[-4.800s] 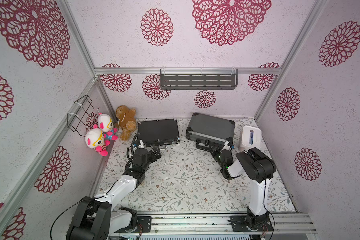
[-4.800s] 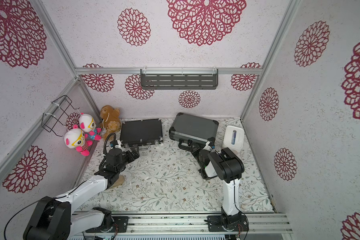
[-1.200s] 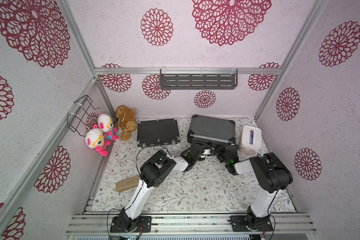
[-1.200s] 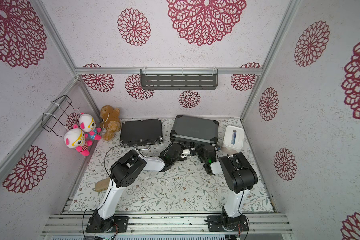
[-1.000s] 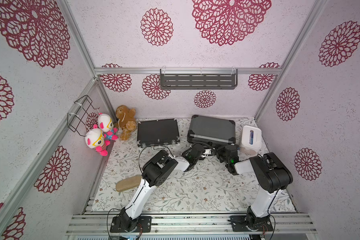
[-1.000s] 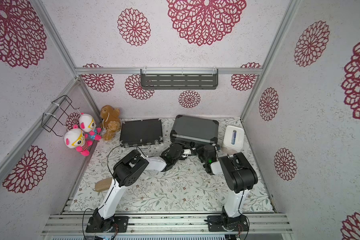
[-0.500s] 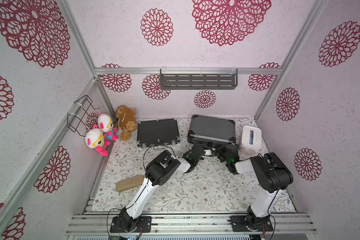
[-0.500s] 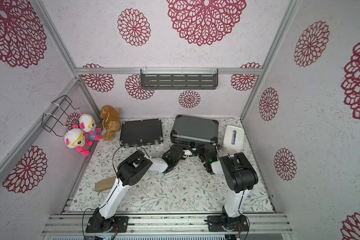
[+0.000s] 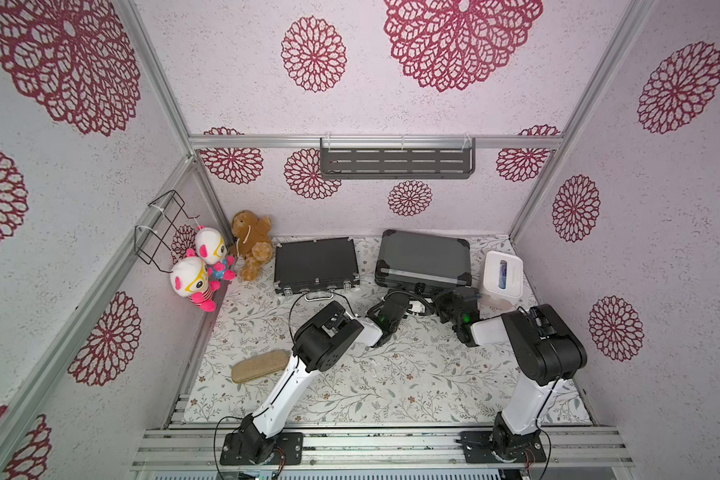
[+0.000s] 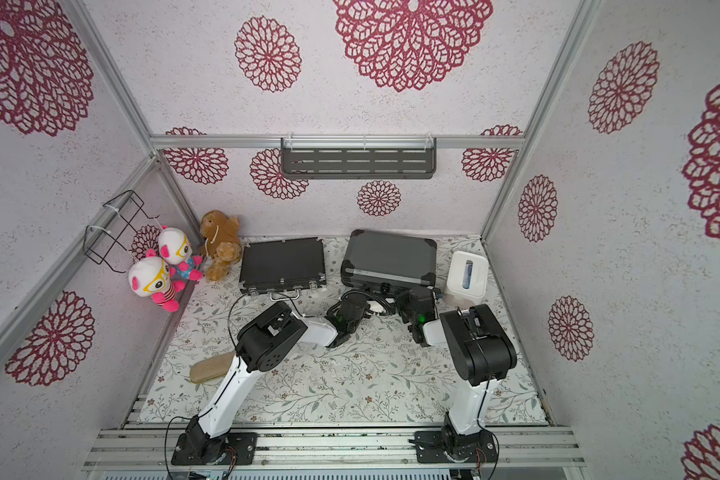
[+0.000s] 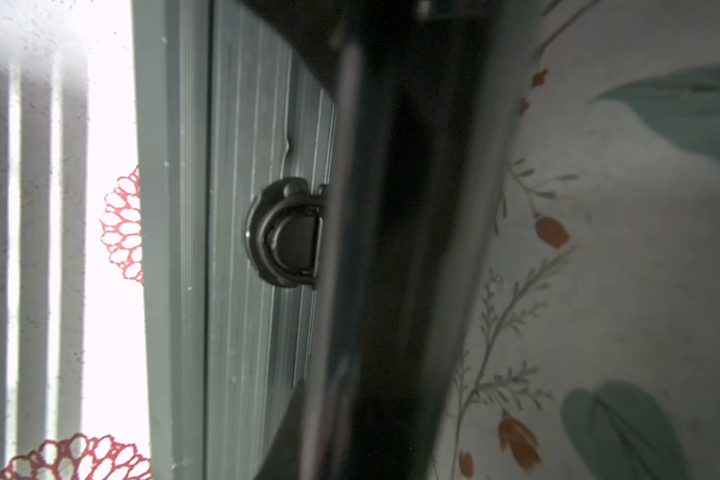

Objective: Open the poker set cases
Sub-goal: Pick up the poker set case from the center of the board.

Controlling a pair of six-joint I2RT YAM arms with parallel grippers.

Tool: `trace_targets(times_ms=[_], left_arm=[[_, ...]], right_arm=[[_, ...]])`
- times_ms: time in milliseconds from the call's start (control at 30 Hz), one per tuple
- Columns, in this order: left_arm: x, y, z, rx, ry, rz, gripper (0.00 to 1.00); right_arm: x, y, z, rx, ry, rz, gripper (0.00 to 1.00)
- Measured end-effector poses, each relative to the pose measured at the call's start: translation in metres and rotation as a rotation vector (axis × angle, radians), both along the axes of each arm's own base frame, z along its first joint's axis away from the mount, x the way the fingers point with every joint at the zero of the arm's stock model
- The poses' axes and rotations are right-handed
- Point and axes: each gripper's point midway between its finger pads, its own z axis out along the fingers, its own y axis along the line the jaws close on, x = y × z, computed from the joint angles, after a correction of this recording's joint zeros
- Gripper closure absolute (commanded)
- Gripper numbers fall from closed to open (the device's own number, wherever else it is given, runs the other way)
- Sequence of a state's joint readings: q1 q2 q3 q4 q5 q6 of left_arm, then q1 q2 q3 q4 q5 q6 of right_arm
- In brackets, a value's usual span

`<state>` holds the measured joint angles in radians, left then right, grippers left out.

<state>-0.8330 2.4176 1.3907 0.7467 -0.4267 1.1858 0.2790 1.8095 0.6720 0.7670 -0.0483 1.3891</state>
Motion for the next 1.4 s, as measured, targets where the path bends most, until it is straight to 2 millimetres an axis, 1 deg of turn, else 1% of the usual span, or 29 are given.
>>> trace_targets(times_ms=[200, 333, 467, 600, 633, 700, 800, 833, 933, 1000, 1133, 1167, 1233, 1300, 1367, 1400], left_arm=[[-0.001, 0.000, -0.001, -0.013, 0.018, 0.007, 1.00], [-0.004, 0.001, 0.001, -0.044, 0.090, 0.018, 1.00], [-0.007, 0.001, 0.003, -0.033, 0.187, 0.034, 1.00], [-0.008, 0.002, 0.003, -0.045, 0.210, 0.043, 1.00], [-0.008, 0.002, 0.002, -0.048, 0.214, 0.045, 1.00], [-0.008, 0.001, 0.003, -0.052, 0.225, 0.048, 1.00], [-0.010, 0.001, 0.004, -0.054, 0.245, 0.046, 1.00], [-0.012, 0.000, 0.004, -0.061, 0.257, 0.045, 1.00], [-0.014, 0.000, 0.005, -0.083, 0.287, 0.040, 1.00], [-0.014, 0.000, 0.005, -0.090, 0.295, 0.040, 1.00], [-0.015, 0.000, 0.005, -0.097, 0.301, 0.041, 1.00], [-0.015, 0.000, 0.004, -0.097, 0.302, 0.041, 1.00], [-0.015, 0.000, 0.004, -0.101, 0.308, 0.040, 1.00], [-0.016, 0.000, 0.006, -0.107, 0.320, 0.040, 1.00], [-0.016, -0.001, 0.007, -0.115, 0.340, 0.042, 1.00], [-0.018, -0.002, 0.007, -0.116, 0.351, 0.042, 1.00]], right_arm=[[0.000, -0.001, 0.001, -0.021, 0.029, 0.002, 1.00], [-0.001, 0.000, 0.004, -0.029, 0.065, 0.006, 1.00], [-0.001, -0.001, 0.006, -0.024, 0.101, 0.006, 1.00], [-0.002, -0.002, 0.007, -0.031, 0.124, 0.007, 1.00], [-0.002, -0.002, 0.007, -0.034, 0.127, 0.006, 0.97], [-0.002, -0.003, 0.007, -0.037, 0.132, 0.006, 0.88], [-0.004, -0.003, 0.008, -0.041, 0.144, 0.006, 0.70], [-0.006, -0.005, 0.009, -0.069, 0.142, 0.022, 0.65], [-0.012, -0.007, 0.023, -0.157, 0.112, 0.080, 0.56], [-0.017, -0.008, 0.031, -0.194, 0.100, 0.110, 0.52], [-0.025, -0.009, 0.043, -0.242, 0.082, 0.161, 0.49], [-0.026, -0.009, 0.049, -0.249, 0.068, 0.172, 0.48], [-0.022, -0.010, 0.069, -0.259, 0.014, 0.185, 0.46], [-0.022, -0.015, 0.094, -0.273, -0.048, 0.180, 0.41], [-0.026, -0.032, 0.118, -0.300, -0.106, 0.146, 0.37], [-0.030, -0.043, 0.128, -0.323, -0.131, 0.117, 0.36]])
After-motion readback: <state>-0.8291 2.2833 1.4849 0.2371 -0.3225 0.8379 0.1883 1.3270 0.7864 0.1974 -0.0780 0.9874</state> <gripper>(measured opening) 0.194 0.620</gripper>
